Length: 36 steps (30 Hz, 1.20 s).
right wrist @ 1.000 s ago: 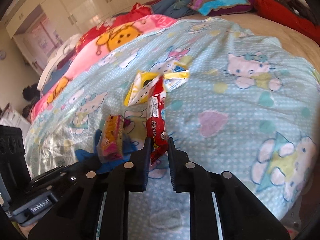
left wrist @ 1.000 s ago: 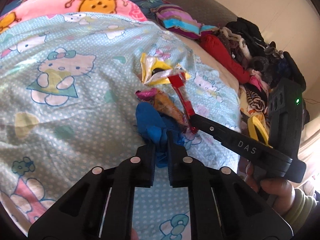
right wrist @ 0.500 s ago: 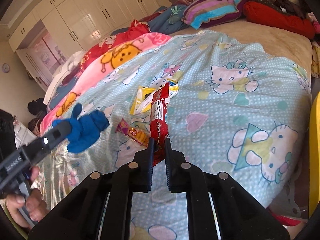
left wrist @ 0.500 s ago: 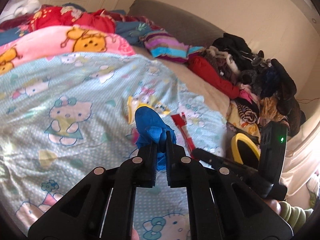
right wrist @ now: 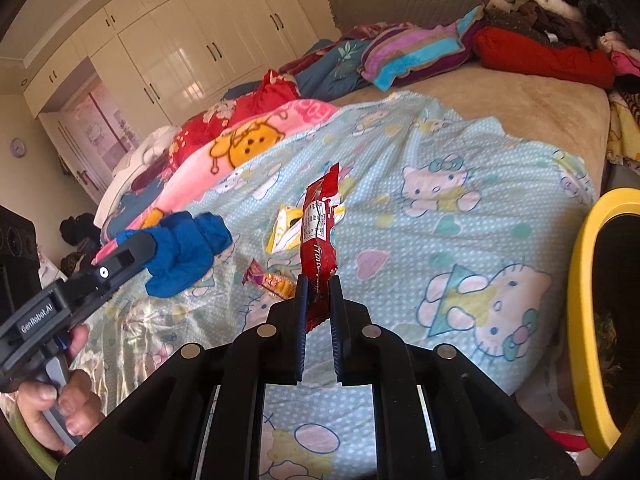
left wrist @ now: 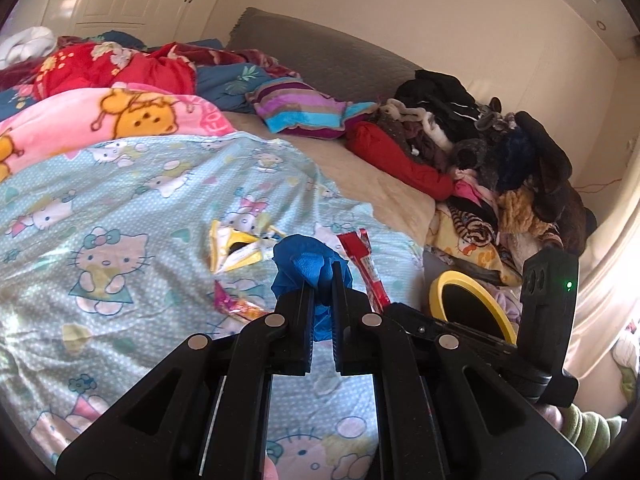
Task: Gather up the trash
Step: 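Carry the blue glove and red wrapper in both tools over the bin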
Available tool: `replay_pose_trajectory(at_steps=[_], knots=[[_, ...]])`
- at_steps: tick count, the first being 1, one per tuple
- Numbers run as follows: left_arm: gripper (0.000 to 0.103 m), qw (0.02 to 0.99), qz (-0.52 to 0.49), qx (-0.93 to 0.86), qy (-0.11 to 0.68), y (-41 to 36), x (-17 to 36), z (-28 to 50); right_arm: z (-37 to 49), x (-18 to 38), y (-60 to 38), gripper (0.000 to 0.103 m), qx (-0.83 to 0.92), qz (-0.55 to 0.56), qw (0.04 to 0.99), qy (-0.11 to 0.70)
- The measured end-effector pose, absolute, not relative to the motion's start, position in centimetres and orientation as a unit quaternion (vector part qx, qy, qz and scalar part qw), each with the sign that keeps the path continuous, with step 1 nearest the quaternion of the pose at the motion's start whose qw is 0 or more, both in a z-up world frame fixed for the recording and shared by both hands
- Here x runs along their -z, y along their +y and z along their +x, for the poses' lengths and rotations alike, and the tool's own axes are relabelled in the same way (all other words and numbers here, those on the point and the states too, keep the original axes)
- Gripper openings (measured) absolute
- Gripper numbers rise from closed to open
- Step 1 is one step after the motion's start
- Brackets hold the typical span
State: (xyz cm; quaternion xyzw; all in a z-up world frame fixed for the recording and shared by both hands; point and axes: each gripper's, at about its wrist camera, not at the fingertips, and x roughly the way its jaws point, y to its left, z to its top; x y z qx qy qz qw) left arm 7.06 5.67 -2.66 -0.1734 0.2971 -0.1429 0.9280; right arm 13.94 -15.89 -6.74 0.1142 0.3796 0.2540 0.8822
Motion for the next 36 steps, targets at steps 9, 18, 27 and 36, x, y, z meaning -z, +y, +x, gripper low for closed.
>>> replay_pose_trajectory(at_steps=[9,18,27,36], knots=[[0.003,0.927,-0.155,0.172,0.296,2.4,2.2,7.2,13.3,5.3,-18.8,0.01,-0.229,0.123,0.895,0.363],[0.003,0.924,-0.135,0.2,0.298,-1.0,1.9,7.5,12.9,4.8,-22.8,0.01,-0.194,0.142,0.903,0.356],[0.003,0.919,-0.118,0.228,0.3,-4.1,1.8,7.9,12.6,4.7,-26.9,0.01,-0.154,0.17,0.908,0.351],[0.003,0.913,-0.105,0.255,0.301,-6.9,1.7,8.0,12.0,4.8,-30.7,0.01,-0.117,0.195,0.91,0.346]])
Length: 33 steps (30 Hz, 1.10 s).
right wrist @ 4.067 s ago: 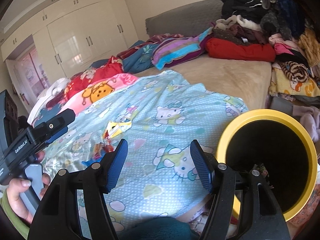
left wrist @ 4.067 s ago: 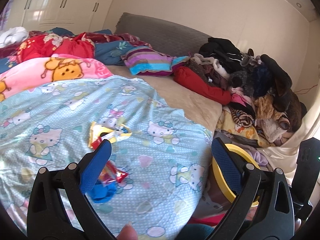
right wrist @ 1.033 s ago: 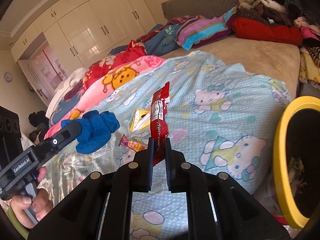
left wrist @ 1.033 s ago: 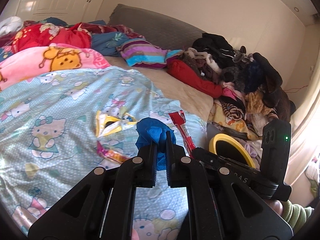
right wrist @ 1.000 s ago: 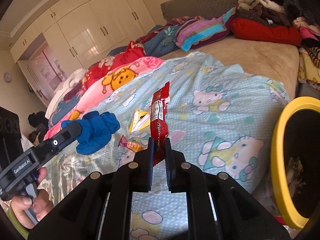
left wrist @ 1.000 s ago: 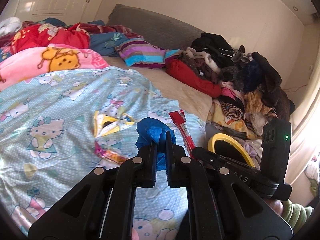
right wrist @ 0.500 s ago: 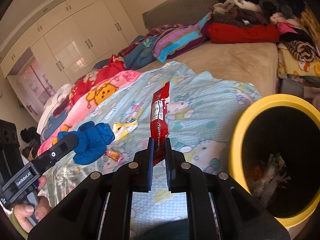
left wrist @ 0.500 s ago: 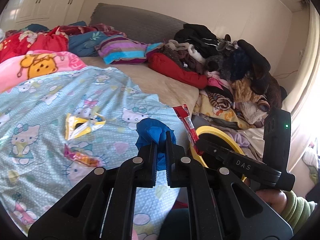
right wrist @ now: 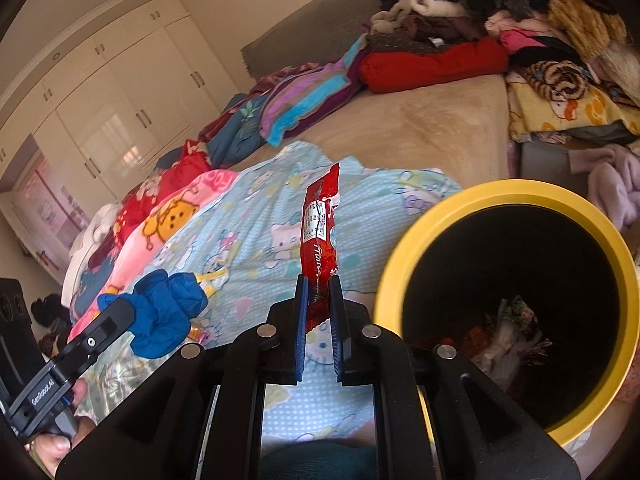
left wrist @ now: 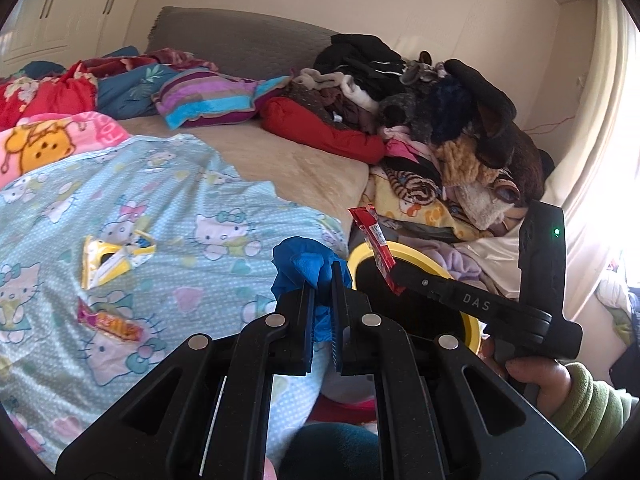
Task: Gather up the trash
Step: 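Carry the blue glove and red wrapper in both tools over the bin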
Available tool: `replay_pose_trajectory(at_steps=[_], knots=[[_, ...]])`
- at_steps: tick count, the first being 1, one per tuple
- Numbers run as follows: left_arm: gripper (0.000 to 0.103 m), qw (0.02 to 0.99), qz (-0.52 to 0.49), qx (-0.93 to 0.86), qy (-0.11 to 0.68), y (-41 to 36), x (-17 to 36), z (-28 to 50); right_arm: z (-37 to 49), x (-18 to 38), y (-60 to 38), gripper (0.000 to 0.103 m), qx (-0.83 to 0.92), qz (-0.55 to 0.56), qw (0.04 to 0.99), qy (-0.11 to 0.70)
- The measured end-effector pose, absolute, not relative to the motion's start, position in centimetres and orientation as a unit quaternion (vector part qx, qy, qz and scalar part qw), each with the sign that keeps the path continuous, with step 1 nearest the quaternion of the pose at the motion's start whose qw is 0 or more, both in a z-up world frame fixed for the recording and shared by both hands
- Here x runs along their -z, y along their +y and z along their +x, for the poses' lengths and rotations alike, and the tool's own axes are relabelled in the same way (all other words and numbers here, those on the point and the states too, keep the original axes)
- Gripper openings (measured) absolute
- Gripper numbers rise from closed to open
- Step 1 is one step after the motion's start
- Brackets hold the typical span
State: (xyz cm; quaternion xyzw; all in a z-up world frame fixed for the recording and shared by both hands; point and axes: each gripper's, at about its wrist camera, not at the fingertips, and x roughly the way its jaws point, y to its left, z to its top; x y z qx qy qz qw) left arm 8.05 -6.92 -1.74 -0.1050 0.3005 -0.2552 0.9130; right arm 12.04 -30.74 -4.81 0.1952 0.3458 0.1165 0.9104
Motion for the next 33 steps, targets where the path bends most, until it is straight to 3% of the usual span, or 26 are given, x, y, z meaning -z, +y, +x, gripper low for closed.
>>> replay_pose_trajectory(at_steps=[33], knots=[[0.003,0.891,-0.052,0.337,0.3,-17.8,1.7,8.7,9.9,6.5,-42.4,0.01,0.005,0.247,0.909,0.335]])
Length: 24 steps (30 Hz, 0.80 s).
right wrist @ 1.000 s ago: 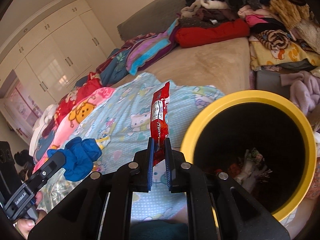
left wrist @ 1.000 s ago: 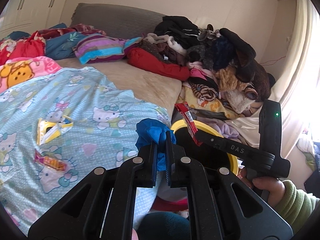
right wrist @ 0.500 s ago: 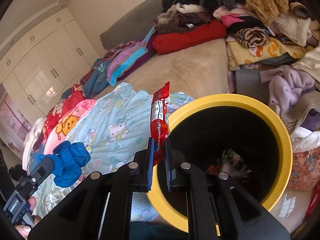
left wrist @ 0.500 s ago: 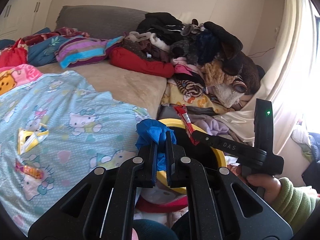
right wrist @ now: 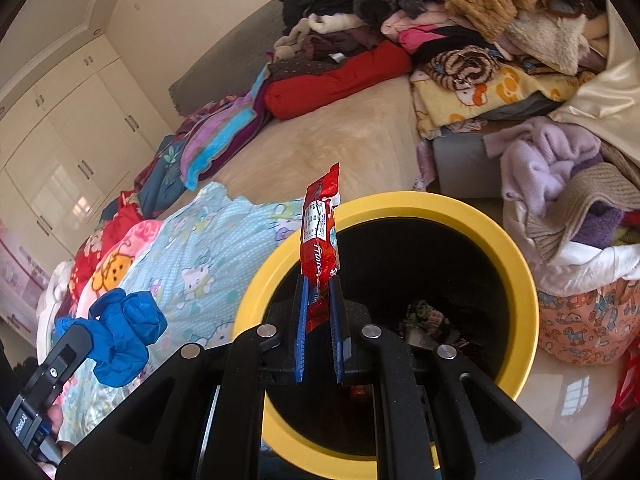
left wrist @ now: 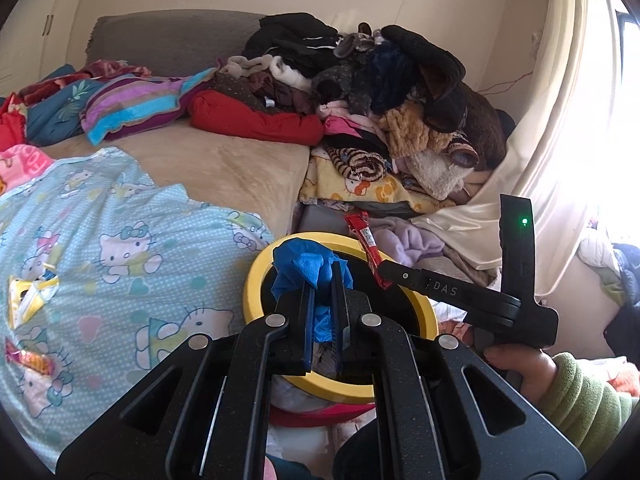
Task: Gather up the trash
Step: 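Carry the blue glove and red wrapper in both tools over the bin, then open both tools to drop the glove and wrapper into the bin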
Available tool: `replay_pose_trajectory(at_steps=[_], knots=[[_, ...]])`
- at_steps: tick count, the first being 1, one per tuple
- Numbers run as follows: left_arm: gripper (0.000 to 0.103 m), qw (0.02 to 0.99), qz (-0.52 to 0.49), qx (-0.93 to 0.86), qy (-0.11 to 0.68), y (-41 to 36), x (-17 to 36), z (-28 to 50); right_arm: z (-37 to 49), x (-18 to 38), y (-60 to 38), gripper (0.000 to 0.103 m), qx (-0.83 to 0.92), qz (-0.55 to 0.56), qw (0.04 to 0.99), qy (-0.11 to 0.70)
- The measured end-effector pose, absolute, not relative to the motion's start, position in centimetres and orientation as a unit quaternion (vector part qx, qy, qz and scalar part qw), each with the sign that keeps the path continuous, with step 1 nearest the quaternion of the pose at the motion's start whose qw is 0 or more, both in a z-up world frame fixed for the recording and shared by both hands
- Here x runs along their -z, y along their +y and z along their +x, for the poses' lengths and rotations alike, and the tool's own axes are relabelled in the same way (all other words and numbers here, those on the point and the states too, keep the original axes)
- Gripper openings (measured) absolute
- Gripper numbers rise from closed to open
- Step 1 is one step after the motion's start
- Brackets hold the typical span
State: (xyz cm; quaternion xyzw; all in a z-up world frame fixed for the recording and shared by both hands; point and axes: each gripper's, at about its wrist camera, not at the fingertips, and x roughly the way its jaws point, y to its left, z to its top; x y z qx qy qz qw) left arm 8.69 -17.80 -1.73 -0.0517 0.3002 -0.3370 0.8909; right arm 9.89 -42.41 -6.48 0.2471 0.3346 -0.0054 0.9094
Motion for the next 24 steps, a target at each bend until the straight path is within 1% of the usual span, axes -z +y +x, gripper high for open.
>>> replay_pose_trajectory(at_steps=[17,24], knots=[[0.003,0.876,-0.035,0.343,0.339,-21.7,5.0,11.1,9.7,8.7,-46.1,0.011,0.033,0.284,0.893,0.347],[0.003,0.869,-0.031,0.341,0.358,-23.3,6.5,12.7,10.0,9.4,-46.4,0.011,0.041,0.279,0.891,0.357]])
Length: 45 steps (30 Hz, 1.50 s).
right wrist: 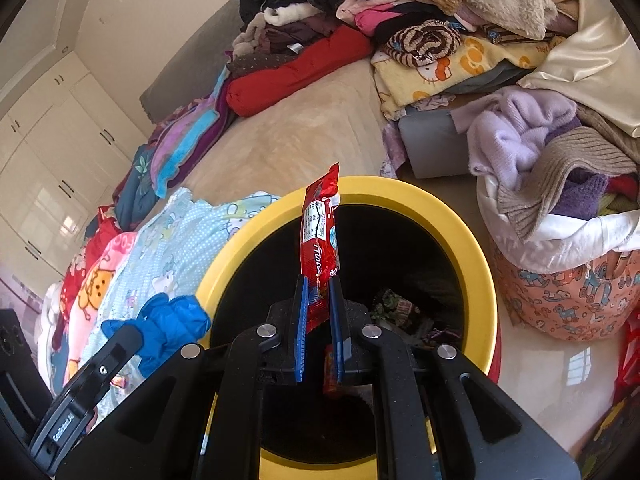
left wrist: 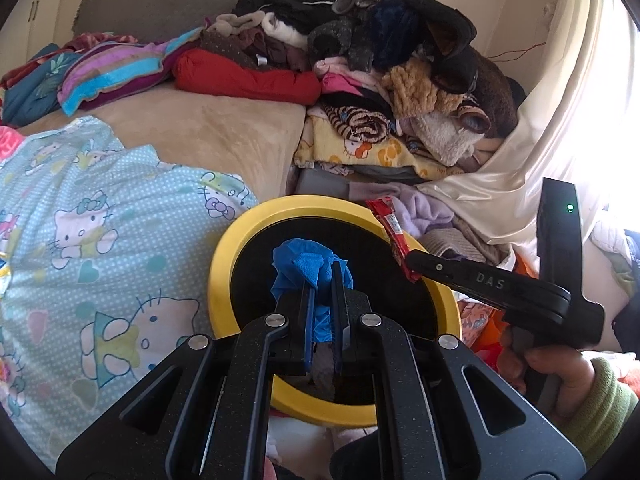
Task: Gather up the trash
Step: 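Open both tools to drop the glove and wrapper into the bin, then move both open tools back over the remaining wrappers on the blanket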
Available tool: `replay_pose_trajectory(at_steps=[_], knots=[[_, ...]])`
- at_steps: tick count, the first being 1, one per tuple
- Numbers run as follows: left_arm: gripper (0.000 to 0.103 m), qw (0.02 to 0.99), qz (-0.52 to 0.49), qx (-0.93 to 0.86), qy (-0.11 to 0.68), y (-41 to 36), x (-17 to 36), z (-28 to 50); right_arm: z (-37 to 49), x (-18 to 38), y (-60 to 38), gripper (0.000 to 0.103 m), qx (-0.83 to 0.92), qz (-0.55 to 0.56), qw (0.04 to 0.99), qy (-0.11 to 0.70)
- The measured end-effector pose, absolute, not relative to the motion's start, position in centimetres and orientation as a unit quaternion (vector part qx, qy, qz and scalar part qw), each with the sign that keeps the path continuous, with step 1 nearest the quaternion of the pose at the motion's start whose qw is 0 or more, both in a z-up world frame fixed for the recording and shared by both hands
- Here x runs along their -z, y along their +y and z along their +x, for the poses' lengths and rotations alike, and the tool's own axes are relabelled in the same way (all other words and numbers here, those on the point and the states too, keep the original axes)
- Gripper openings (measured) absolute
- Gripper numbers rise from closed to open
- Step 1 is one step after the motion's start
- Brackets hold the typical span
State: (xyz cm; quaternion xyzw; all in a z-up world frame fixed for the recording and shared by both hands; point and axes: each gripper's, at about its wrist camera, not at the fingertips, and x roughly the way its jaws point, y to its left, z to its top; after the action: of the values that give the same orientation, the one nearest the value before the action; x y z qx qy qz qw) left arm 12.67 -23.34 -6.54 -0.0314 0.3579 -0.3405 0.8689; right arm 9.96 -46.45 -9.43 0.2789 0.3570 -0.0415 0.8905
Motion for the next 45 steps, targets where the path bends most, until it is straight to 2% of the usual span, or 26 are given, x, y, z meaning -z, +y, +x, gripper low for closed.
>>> replay_pose_trajectory(at_steps=[7,10,11,12,13,14,16,18,20,38,45], knots=[[0.003,0.866,-0.028,0.336,0.37,-24.6,7.7,14.2,10.3,10.2,-46.3,0.011,0.054,0.26,0.891,0.368],[0.003,0.864,-0.028,0.337,0.372,-25.0,7.8,14.7,10.4,10.5,-46.4,0.014,0.06,0.258,0.89,0.37],[0.007,0.864,-0.027,0.337,0.373,-25.1,7.9,14.9,10.4,10.5,-46.6,0.019,0.061,0.261,0.889,0.37],[0.013,0.865,-0.026,0.335,0.373,-25.1,7.8,15.0,10.5,10.6,-46.8,0.022,0.061,0.266,0.888,0.37],[0.033,0.866,-0.028,0.333,0.373,-25.0,7.8,15.1,10.5,10.7,-46.9,0.026,0.062,0.27,0.887,0.37],[0.05,0.867,-0.029,0.331,0.371,-24.9,7.8,15.1,10.4,10.7,-47.0,0.035,0.063,0.272,0.886,0.37],[0.055,0.873,-0.03,0.322,0.366,-24.3,7.7,15.0,10.3,10.7,-47.3,0.043,0.062,0.28,0.885,0.366],[0.064,0.876,-0.032,0.313,0.366,-23.6,7.7,14.8,10.3,10.5,-47.2,0.043,0.064,0.278,0.887,0.363],[0.091,0.881,-0.039,0.305,0.361,-22.9,7.5,14.5,10.2,10.2,-47.1,0.044,0.063,0.275,0.889,0.359],[0.092,0.922,-0.052,0.221,0.314,-15.0,4.9,12.0,10.9,6.2,-40.8,0.058,-0.001,0.219,0.918,0.331],[0.092,0.931,-0.078,0.191,0.301,-11.4,4.1,11.7,11.4,5.3,-37.0,0.059,-0.036,0.191,0.924,0.33]])
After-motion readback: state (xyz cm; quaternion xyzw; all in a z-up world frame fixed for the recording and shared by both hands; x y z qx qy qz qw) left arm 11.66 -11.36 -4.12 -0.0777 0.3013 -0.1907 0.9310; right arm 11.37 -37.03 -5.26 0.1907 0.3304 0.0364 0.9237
